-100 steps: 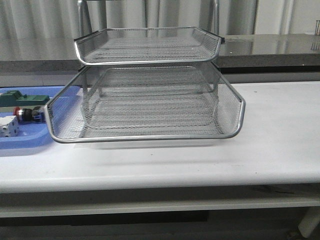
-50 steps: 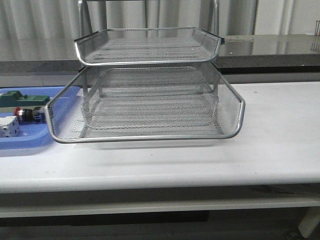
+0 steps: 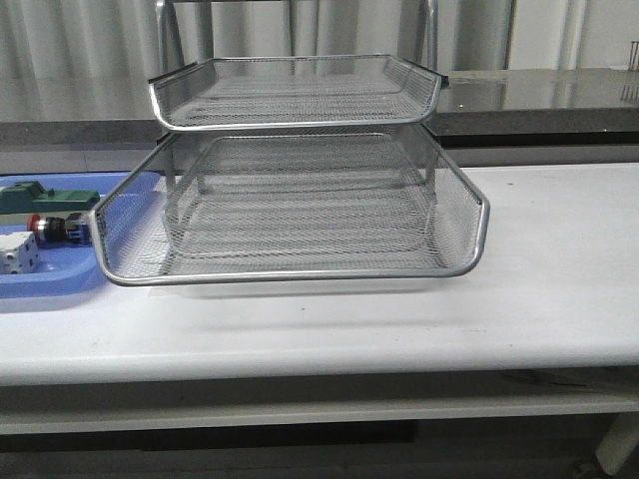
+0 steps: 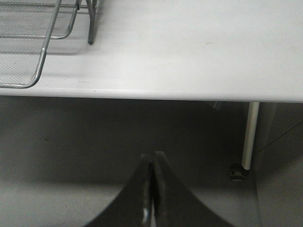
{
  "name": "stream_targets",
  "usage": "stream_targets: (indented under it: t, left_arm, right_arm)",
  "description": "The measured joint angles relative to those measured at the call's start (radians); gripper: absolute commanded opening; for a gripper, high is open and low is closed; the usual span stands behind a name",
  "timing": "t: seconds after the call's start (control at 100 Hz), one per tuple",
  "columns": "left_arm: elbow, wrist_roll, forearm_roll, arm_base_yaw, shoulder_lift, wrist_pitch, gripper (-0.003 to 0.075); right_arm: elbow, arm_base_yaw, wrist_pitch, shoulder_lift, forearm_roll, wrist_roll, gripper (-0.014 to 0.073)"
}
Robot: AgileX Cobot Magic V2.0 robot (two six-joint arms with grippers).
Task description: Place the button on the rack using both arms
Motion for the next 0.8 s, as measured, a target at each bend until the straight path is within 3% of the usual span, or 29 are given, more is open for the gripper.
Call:
stream_targets:
  t: [0.62, 0.8]
  left_arm:
    - [0.0, 0.0, 0.0, 0.0, 0.0, -0.003, -0.0021]
    - [0.0, 0.0, -0.007, 0.0, 0.0, -0.105, -0.0021]
  right_arm:
    - [0.0, 0.0, 0.0, 0.0, 0.0, 0.0, -0.0071]
    - [0.0, 0.0, 0.0, 0.0, 0.0, 0.0, -0.0071]
